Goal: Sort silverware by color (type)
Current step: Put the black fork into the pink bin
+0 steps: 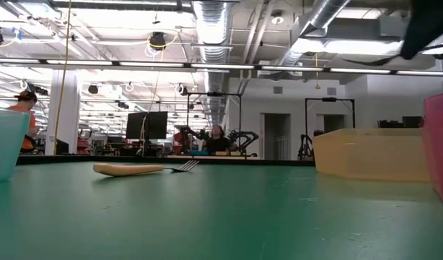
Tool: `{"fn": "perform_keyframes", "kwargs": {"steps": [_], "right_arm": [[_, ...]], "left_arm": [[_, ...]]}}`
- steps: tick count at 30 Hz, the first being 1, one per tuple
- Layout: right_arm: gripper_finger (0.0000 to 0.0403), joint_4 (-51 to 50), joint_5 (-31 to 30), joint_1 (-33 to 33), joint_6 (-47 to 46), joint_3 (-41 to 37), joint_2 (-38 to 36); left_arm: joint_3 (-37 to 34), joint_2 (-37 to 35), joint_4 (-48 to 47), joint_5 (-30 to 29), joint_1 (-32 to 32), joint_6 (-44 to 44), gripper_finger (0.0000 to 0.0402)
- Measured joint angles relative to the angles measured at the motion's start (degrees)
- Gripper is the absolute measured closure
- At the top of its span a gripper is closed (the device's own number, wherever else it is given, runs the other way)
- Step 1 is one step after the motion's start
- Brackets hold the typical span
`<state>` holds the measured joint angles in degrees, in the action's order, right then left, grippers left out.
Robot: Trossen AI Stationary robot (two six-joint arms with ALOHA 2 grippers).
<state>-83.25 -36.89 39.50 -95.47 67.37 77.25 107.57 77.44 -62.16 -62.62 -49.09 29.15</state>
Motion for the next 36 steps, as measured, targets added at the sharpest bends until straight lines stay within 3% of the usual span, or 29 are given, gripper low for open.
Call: {"fn": "perform_keyframes", "kwargs": {"steps": [4,13,18,25,31,36], "right_arm": [[0.0377,1.6,3.0,4.1,-4.5,0.0,2.6],[0.0377,4.7,4.2,10.6,-12.1,2.1,5.4],[0.0377,8.1,4.2,12.4,-13.2,2.9,5.6],[0.0376,13.5,4.2,13.8,-13.6,2.9,5.6],[0.0375,13.4,4.3,13.8,-15.1,2.6,5.6],[0.0375,13.7,7.4,14.1,-16.4,2.6,6.9]], "left_arm": [[0.0,-3.0,-6.6,1.7,3.0,3.2,0.0401],[-0.3,-6.5,-23.6,2.2,4.5,21.6,0.0401],[-8.6,-9.0,-23.3,4.2,4.2,26.9,0.0401],[-30.4,-18.7,-4.5,8.1,4.2,28.9,0.0402],[-45.9,-28.5,20.1,11.4,4.2,17.7,0.0401],[-52.5,-34.6,33.3,11.5,4.7,8.1,0.0402]]}}
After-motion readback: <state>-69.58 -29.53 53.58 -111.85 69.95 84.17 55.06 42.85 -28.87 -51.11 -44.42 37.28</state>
